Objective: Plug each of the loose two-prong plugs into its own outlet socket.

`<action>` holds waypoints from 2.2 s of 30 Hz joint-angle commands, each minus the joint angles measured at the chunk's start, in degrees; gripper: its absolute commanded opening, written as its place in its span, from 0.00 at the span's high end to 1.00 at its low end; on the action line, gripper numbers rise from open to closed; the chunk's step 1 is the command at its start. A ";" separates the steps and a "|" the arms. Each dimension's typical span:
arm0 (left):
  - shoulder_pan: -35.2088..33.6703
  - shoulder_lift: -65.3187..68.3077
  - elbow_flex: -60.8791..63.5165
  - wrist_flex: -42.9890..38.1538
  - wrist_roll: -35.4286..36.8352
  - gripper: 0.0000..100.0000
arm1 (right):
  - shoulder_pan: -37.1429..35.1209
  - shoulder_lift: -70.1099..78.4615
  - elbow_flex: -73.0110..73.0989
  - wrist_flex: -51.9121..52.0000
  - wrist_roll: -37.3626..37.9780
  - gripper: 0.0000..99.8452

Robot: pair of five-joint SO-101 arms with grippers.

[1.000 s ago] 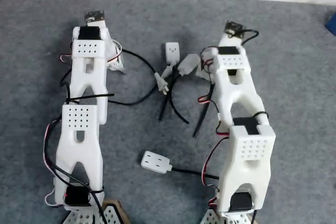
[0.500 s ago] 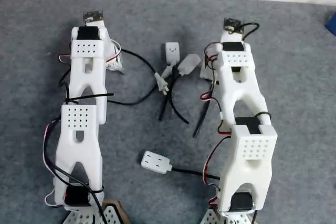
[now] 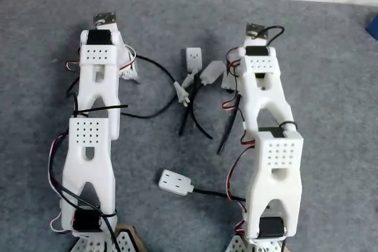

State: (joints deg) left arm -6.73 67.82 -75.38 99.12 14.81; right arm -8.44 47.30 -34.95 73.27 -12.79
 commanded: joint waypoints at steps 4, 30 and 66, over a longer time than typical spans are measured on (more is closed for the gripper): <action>-0.48 -0.48 -2.07 0.88 0.26 0.76 | 0.57 7.60 -14.11 5.14 3.43 0.92; -0.48 1.80 -2.42 0.53 -2.11 0.76 | -23.08 -36.53 13.85 28.00 44.04 0.99; 6.46 -82.59 86.46 -10.81 -27.43 0.76 | -25.80 -80.92 85.85 -16.84 34.11 0.99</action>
State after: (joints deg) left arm -1.45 -4.26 -0.22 94.11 -12.00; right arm -35.60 -30.95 51.12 57.45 24.48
